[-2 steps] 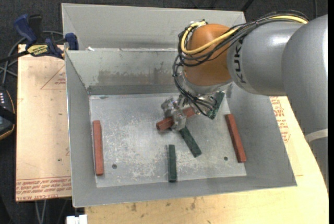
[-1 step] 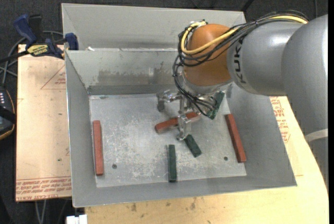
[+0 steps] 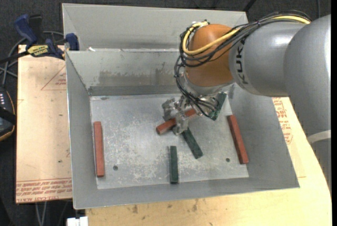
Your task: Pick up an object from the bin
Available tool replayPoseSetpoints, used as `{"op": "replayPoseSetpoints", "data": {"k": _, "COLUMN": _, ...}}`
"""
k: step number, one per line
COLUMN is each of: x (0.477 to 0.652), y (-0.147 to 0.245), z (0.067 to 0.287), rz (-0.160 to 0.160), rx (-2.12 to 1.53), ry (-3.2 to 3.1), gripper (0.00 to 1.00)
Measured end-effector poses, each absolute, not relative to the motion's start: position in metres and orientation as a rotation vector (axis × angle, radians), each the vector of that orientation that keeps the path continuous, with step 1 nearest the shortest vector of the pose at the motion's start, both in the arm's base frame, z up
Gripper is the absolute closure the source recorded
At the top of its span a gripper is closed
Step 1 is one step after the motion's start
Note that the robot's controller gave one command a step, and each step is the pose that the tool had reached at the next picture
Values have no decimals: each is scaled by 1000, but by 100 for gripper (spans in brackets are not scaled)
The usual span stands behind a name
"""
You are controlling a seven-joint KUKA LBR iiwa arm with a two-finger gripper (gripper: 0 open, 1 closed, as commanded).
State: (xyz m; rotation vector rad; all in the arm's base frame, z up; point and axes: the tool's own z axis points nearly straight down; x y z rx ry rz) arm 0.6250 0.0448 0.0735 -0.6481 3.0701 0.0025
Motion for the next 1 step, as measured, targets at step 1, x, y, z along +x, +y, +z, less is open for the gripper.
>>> {"op": "replayPoseSetpoints", "data": {"k": 1, "x": 625, "y": 65, "z": 203, "rz": -1, "rx": -1068, "ry": 2944, "gripper": 100}}
